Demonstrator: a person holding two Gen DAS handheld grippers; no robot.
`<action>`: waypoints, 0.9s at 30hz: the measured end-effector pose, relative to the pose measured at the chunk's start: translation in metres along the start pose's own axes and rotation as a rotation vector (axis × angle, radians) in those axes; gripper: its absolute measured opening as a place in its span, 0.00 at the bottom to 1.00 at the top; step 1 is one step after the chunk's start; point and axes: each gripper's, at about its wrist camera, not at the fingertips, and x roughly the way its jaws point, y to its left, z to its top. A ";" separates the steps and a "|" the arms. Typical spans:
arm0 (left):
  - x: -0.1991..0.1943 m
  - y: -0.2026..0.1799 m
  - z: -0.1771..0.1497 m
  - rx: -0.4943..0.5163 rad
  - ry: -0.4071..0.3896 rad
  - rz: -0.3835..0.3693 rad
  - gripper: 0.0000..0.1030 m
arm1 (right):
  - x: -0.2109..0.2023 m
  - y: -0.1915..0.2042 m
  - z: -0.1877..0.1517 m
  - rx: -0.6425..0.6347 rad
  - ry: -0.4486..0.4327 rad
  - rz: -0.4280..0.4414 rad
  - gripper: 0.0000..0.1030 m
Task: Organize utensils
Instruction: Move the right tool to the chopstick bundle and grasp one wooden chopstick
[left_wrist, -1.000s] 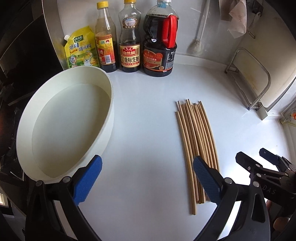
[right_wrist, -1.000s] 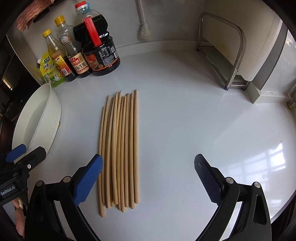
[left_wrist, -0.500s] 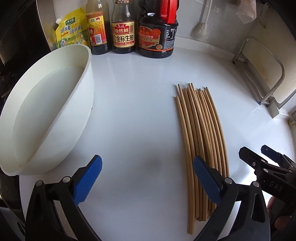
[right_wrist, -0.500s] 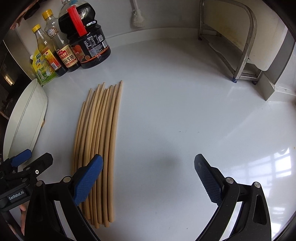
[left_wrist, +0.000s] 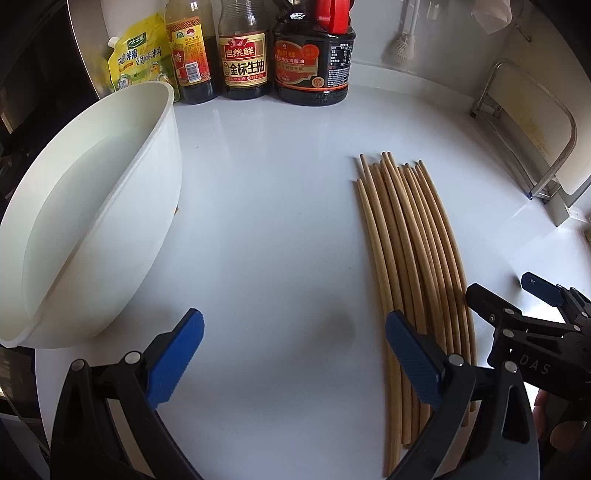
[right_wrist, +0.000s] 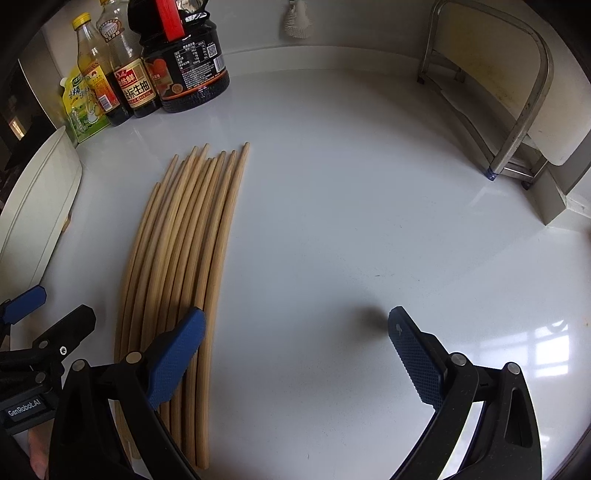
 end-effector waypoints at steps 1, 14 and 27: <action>0.001 0.000 0.000 -0.004 0.002 -0.003 0.94 | 0.000 0.001 0.000 -0.004 -0.001 -0.004 0.92; 0.009 -0.010 0.002 -0.010 0.011 -0.012 0.94 | 0.002 0.006 -0.001 -0.049 0.015 -0.003 0.92; 0.008 -0.010 0.001 -0.013 0.001 -0.013 0.94 | 0.007 0.009 -0.004 -0.069 0.041 -0.025 0.92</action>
